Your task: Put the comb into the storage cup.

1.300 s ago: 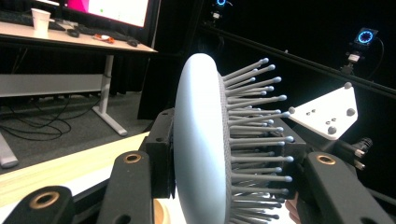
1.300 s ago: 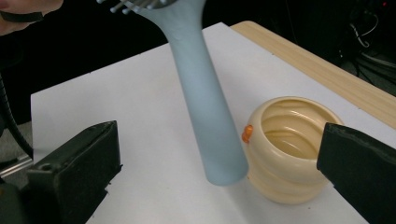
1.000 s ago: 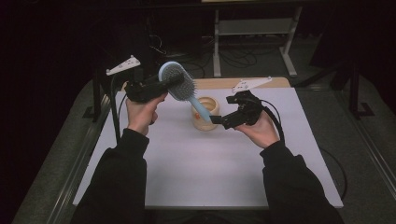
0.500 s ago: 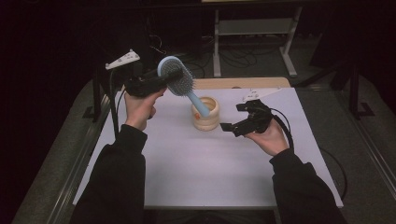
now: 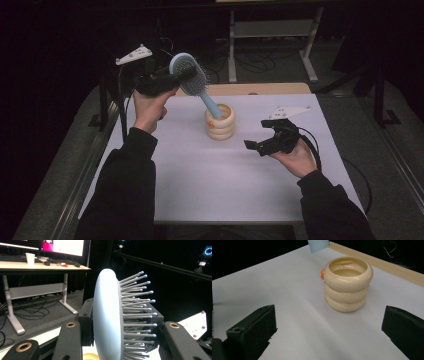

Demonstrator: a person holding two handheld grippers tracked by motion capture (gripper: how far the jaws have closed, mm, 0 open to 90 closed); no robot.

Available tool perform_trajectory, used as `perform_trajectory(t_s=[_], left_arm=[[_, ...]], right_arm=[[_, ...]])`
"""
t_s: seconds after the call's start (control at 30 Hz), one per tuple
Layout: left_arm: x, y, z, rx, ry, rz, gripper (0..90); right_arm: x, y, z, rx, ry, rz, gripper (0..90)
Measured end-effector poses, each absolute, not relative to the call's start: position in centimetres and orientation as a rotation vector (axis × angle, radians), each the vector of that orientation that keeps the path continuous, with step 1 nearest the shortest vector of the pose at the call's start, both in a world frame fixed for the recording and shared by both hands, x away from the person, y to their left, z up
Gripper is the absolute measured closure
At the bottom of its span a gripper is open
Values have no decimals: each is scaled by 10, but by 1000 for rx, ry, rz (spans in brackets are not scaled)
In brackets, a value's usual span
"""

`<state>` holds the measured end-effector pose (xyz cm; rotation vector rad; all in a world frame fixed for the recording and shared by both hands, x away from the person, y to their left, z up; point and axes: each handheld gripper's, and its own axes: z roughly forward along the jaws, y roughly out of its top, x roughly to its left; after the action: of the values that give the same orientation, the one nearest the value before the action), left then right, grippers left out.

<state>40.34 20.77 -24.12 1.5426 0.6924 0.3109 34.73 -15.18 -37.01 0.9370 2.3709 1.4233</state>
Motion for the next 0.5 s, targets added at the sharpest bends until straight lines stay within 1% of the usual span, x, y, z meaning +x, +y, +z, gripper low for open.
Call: perform_trajectory(t_s=[0.5], left_arm=[[419, 207, -244, 1541, 718, 348, 538]], right_arm=[[329, -187, -387, 982, 2271, 1486, 0]])
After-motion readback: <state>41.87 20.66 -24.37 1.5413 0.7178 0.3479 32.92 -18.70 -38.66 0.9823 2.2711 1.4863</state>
